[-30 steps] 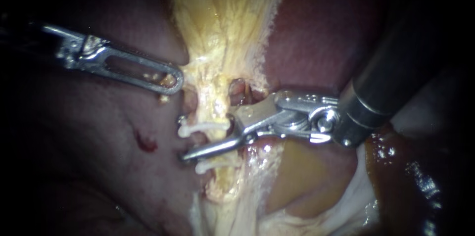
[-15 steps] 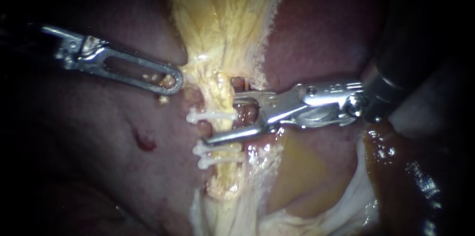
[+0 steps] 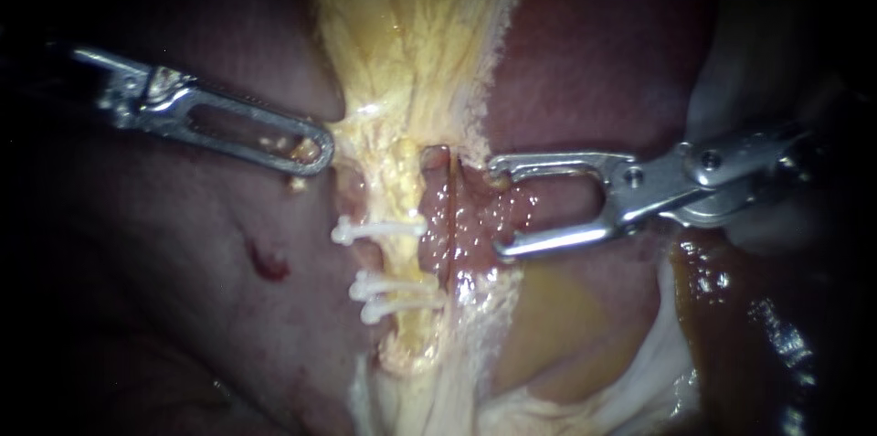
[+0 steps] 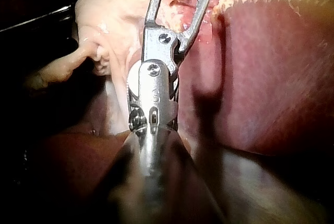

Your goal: Going back third clip left tube

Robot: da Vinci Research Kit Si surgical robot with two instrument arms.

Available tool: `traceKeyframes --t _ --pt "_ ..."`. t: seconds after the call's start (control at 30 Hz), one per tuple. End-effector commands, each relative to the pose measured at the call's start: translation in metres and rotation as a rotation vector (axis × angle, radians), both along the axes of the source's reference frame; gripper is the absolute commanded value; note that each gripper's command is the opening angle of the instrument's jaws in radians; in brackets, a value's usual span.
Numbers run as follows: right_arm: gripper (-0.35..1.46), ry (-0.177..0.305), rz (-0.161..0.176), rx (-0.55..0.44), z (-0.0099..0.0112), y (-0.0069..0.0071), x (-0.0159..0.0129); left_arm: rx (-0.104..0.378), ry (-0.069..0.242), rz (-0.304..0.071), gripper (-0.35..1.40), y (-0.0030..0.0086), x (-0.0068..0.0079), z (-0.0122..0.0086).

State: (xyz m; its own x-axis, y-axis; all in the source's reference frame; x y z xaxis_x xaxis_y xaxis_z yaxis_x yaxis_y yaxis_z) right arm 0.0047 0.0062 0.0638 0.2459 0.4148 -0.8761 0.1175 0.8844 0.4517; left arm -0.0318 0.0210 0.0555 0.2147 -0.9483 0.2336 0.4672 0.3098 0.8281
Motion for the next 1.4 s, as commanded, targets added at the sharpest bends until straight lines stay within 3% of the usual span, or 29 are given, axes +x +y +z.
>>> traceKeyframes --t 0.03,0.5,0.7,0.9,1.07,1.4 --pt "0.50 -0.002 0.001 0.000 -0.0001 0.0000 -0.0004 0.000 0.000 0.000 -0.35 0.0000 0.0000 0.0000" --pt "0.50 0.001 -0.005 0.000 -0.0004 -0.0003 -0.0020 -0.006 0.006 -0.007 -0.35 -0.0003 -0.0011 0.0009" --pt "0.50 0.001 -0.005 -0.001 -0.0004 -0.0004 -0.0020 -0.007 -0.001 0.001 -0.35 -0.0008 -0.0031 0.0031" --pt "0.50 0.002 -0.006 -0.006 -0.0005 -0.0005 -0.0021 -0.012 0.005 0.018 -0.35 -0.0004 -0.0046 0.0060" --pt "0.50 0.002 -0.006 -0.006 -0.0006 -0.0005 -0.0021 -0.003 0.012 0.020 -0.35 -0.0003 -0.0048 0.0071" --pt "0.50 0.002 -0.006 -0.006 -0.0007 -0.0005 -0.0021 -0.003 0.012 0.019 -0.35 -0.0004 -0.0049 0.0071"
